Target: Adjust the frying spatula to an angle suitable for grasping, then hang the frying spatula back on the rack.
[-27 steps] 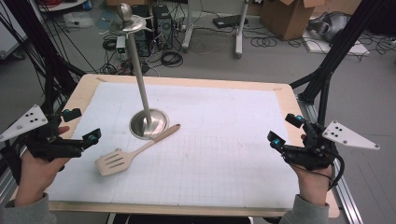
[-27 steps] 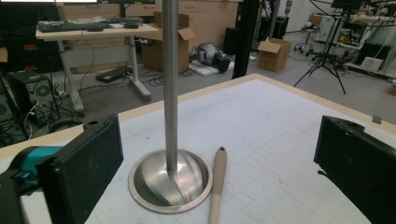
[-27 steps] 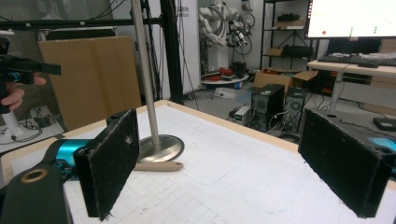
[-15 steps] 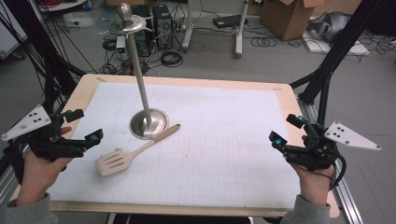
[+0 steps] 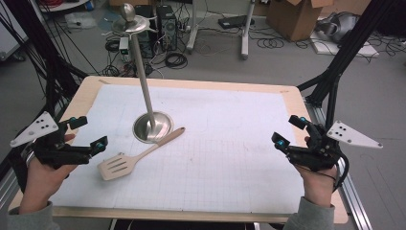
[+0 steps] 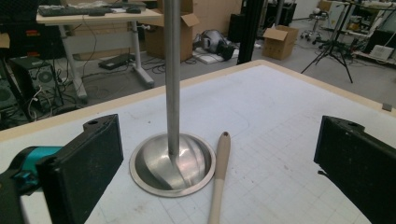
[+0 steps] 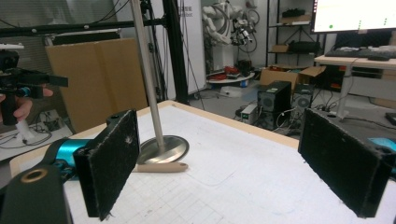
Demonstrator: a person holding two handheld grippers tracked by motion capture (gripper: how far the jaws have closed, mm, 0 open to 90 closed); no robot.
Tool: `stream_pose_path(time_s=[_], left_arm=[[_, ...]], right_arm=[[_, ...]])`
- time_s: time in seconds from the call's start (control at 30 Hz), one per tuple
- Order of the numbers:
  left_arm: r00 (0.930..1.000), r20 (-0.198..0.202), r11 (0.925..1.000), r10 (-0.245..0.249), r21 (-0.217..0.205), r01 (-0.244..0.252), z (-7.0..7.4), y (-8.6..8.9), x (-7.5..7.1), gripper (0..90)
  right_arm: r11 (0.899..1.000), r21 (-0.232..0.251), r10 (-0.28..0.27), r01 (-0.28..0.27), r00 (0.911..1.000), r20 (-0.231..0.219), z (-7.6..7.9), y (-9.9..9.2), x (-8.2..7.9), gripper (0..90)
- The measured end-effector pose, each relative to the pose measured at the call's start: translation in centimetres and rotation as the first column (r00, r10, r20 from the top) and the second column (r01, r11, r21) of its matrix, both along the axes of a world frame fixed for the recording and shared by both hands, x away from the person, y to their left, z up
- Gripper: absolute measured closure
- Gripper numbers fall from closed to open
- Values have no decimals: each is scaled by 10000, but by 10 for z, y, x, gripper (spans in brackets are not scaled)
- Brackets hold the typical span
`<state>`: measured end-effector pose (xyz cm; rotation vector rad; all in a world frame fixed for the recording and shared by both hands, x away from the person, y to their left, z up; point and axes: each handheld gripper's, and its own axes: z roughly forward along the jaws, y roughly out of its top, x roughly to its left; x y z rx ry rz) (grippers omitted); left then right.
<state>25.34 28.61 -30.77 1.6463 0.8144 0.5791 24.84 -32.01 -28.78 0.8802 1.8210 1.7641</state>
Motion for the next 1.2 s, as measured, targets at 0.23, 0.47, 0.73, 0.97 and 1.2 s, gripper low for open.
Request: stream_pose_path(time_s=[0.23, 0.47, 0.73, 0.97, 1.2], left_arm=[[10000, -83, 10000, 25, 28, -25, -3, -2, -2, 18], [9992, -396, 9998, -93, 177, 100, -14, -6, 7, 18], [9982, -416, 9991, -427, 28, 428, -20, -10, 16, 18], [9971, -538, 9985, -544, -47, 542, -25, -12, 24, 18], [9960, -649, 9981, -610, -38, 609, -30, -15, 28, 18]], right_arm=[[9994, -107, 314, -315, 9995, -11, -1, 6, 6, 120], [9996, -69, 291, -291, 9996, -55, -1, 4, 6, 120], [9996, -98, 246, -246, 9997, -71, -2, 3, 0, 120], [9995, -211, 251, -254, 9996, -145, -3, 4, -1, 120], [9989, -274, 372, -380, 9990, -262, -5, 5, -1, 120]])
